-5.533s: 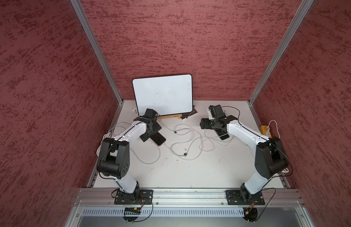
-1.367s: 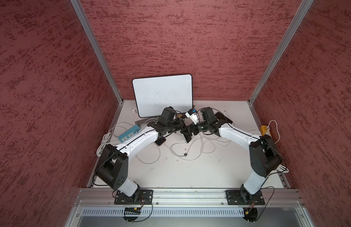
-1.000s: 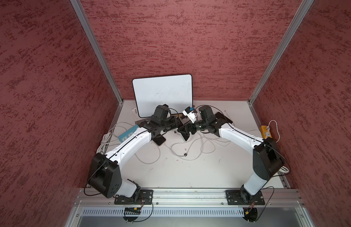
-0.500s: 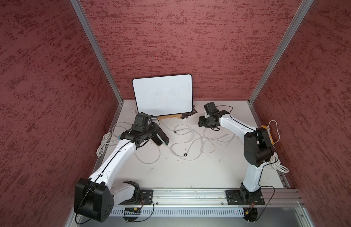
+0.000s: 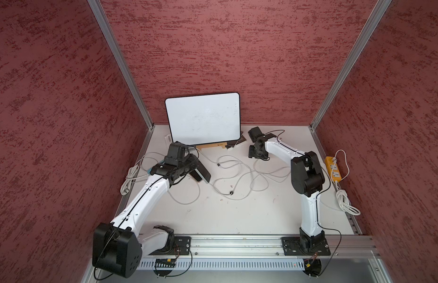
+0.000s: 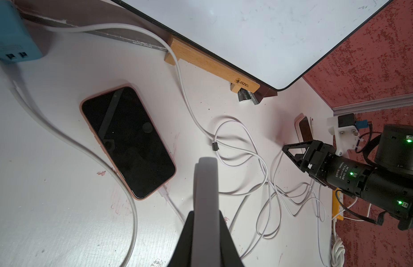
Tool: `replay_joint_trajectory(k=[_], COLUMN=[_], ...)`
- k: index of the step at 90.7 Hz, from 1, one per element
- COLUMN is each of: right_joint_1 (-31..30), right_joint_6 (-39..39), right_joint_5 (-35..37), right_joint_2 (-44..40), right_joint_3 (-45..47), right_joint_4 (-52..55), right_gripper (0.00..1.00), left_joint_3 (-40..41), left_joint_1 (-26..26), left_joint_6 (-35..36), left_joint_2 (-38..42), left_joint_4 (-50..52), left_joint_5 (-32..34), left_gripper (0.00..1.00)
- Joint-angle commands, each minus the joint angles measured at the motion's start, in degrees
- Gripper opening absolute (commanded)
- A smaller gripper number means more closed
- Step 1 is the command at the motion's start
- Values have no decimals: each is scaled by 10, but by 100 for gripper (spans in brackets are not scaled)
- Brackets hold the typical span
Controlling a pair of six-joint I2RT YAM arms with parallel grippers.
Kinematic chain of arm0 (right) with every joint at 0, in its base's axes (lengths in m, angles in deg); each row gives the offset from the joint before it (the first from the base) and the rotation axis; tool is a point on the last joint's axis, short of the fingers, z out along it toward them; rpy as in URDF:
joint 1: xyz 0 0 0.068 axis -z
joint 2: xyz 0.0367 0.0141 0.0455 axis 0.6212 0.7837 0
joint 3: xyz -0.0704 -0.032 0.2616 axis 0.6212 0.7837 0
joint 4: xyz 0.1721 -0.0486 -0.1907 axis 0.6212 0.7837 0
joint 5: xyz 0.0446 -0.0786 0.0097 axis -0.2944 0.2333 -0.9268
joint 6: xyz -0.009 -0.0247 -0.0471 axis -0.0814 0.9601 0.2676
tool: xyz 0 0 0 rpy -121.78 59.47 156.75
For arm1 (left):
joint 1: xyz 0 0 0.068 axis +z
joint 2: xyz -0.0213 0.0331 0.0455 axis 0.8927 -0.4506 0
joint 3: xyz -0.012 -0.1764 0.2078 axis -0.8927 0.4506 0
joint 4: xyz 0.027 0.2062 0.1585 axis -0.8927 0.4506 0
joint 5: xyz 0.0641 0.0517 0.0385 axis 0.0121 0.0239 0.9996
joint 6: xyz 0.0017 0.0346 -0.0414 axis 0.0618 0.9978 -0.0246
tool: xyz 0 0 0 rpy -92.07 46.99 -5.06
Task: Plug the charging cable into the phone
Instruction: Pick up the charging cable from the center of the board.
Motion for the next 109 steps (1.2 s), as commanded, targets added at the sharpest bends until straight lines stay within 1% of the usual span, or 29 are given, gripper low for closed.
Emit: replay_joint_trajectory(k=[1, 30, 41, 51, 72, 81, 90, 109], right_joint_1=[8, 21, 28, 32, 37, 39, 42, 47], right_joint_6=[-5, -3, -2, -1, 2, 3, 5, 11], right_joint_5=[28, 10, -7, -17, -20, -21, -21, -16], right_joint_2=[24, 51, 65, 71, 81, 83, 87, 91], right_joint_3=[-19, -31, -35, -33, -33, -32, -34, -35], right_joint_4=[26, 23, 21, 17, 16, 14, 15, 16], right_gripper=[59, 57, 53, 47, 41, 34, 32, 31], left_joint_3=[-3, 2, 4, 5, 5, 4, 5, 6], left_joint_1=[3, 4, 4, 3, 4, 3, 4, 4], left_joint_6=[1, -1, -2, -1, -1, -1, -1, -1], left_joint_2=[15, 12, 8, 8, 5, 4, 2, -4], left_joint_4=[-16, -19, -20, -20, -21, -20, -19, -21], left_joint_5=[-6, -6, -7, -8, -9, -9, -10, -11], left_gripper=[0, 0, 0, 0, 0, 0, 0, 0])
